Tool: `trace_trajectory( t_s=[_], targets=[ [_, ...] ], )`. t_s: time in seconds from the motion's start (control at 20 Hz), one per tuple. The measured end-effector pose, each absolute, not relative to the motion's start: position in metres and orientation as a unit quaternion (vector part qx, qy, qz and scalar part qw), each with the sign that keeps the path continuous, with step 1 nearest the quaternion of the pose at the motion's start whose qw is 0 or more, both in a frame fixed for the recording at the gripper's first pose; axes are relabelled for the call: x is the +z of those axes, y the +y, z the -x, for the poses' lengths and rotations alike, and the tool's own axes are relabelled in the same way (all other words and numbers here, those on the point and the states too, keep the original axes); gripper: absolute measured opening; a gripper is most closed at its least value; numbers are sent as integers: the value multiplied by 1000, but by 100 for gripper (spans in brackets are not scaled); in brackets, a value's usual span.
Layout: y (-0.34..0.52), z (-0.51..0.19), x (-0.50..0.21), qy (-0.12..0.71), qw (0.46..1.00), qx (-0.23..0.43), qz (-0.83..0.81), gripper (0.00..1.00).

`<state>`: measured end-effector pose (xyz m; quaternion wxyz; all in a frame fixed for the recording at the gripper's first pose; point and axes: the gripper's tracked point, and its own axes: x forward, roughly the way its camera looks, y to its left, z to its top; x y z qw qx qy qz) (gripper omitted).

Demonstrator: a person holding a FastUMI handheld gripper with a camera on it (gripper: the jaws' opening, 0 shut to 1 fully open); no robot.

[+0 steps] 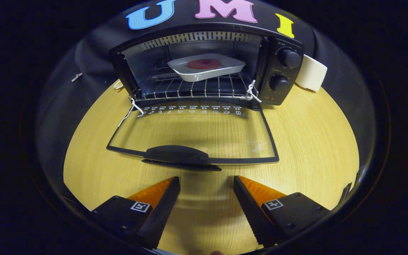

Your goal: Open the toaster oven, put the food inside, and close the toaster oven door.

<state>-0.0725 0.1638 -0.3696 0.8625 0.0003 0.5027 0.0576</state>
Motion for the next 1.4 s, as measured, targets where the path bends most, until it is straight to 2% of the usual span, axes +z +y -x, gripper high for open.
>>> trace_trajectory(
  t_s=[0.2,0.6,0.9,1.4],
  targets=[
    [170,60,-372,497,866,49,-12,100],
    [170,55,-361,477,876,75,5,100],
    [175,42,-285,395,911,115,12,100],
    [120,-43,-144,231,970,69,-41,100]
  ],
)
